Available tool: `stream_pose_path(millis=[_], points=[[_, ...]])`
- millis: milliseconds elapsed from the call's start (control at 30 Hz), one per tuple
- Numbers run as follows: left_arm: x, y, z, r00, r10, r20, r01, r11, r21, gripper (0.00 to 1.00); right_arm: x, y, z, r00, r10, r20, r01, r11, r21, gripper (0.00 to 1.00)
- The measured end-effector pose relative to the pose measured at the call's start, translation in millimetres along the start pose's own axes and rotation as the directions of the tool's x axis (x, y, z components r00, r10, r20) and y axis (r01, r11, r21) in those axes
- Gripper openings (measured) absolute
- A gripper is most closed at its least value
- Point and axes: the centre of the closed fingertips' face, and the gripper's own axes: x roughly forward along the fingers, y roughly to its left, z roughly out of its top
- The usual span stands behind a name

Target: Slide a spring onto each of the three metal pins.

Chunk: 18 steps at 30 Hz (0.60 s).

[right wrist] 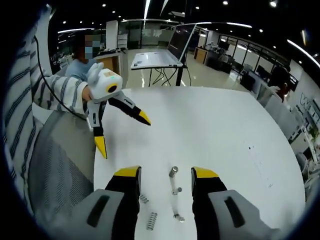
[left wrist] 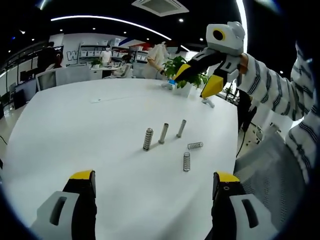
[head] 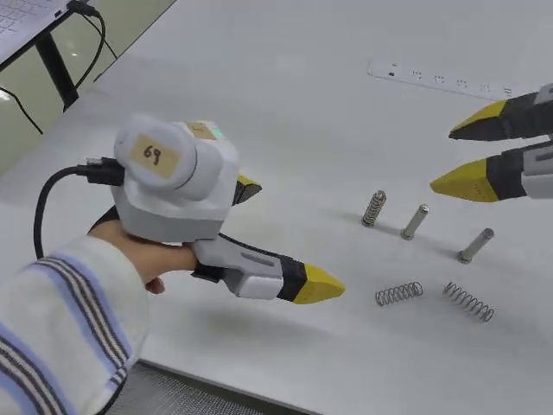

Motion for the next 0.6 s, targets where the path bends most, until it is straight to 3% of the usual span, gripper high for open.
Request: stream_pose_path(millis=[333, 600], points=[[-9.4, 13.1, -0.9, 0.9992, 0.036, 0.015, -0.036, 0.999, -0.016, 0.98, -34.8, 10.7, -30.0, 0.9936, -0.080, 0.080, 0.065, 0.983, 0.174, 0.52], [-13.5, 18.8, -5.0, 0.9988, 0.048, 0.004, -0.048, 0.998, -0.035, 0.98, -51.8, 23.1, -59.7, 0.9871, -0.137, 0.083, 0.110, 0.957, 0.269, 0.58]])
